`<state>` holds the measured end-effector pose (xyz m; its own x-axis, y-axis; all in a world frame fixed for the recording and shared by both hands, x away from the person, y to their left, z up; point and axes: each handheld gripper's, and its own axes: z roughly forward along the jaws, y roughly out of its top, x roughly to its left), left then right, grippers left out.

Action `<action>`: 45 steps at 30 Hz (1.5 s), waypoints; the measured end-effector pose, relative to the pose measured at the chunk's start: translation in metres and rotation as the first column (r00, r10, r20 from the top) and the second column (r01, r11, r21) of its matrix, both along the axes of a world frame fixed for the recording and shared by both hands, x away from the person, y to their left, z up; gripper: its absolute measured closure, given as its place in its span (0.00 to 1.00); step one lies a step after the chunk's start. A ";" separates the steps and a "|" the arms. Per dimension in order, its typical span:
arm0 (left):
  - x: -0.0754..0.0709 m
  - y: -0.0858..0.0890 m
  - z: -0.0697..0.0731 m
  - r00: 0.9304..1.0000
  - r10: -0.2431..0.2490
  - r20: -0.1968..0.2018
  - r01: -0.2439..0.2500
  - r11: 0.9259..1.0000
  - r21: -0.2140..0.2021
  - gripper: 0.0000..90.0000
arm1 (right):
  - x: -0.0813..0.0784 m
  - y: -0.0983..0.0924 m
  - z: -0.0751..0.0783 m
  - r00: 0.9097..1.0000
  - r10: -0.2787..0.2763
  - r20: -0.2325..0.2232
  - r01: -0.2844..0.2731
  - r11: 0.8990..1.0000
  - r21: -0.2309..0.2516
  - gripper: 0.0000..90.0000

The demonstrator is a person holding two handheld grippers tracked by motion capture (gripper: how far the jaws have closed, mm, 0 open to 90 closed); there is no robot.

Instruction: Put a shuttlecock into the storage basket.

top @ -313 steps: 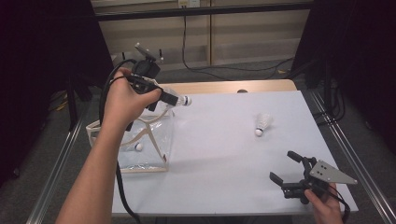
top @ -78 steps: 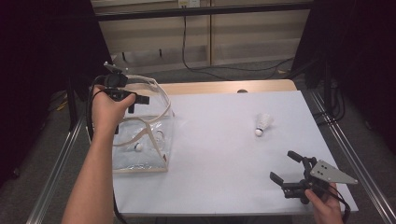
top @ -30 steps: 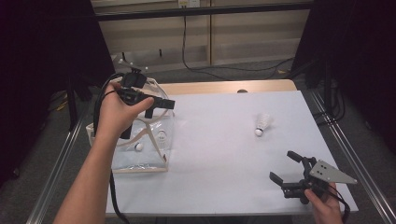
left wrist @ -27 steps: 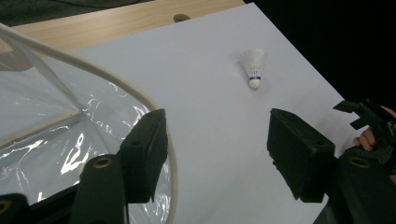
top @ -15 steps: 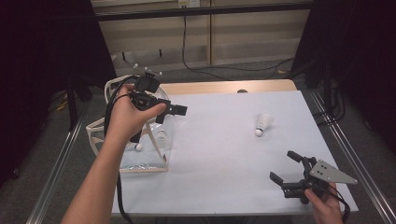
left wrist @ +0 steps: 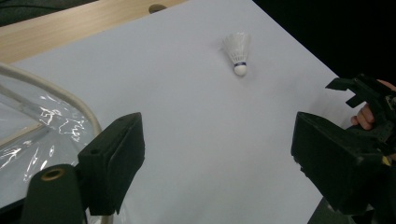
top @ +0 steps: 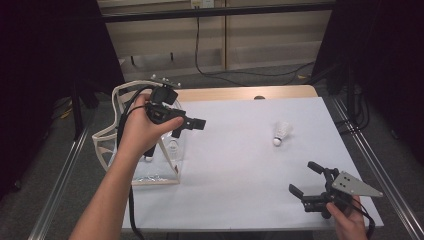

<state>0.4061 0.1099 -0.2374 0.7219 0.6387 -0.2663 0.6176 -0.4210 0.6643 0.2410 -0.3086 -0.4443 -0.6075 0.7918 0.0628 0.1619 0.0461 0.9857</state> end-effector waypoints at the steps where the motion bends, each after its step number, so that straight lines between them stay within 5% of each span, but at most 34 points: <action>1: 0.000 -0.001 -0.001 1.000 -0.002 0.005 0.002 1.000 0.006 0.19 | 0.000 0.000 0.000 1.000 0.002 -0.001 -0.002 1.000 -0.001 0.00; 17: -0.006 -0.013 -0.016 0.999 -0.040 0.000 0.040 0.999 0.029 0.12 | -0.001 0.000 0.000 1.000 0.001 0.000 -0.001 1.000 -0.001 0.00; 45: -0.012 -0.034 -0.044 0.996 -0.087 -0.007 0.087 0.996 -0.018 0.04 | -0.001 0.000 0.001 1.000 0.000 0.000 0.000 1.000 -0.002 0.00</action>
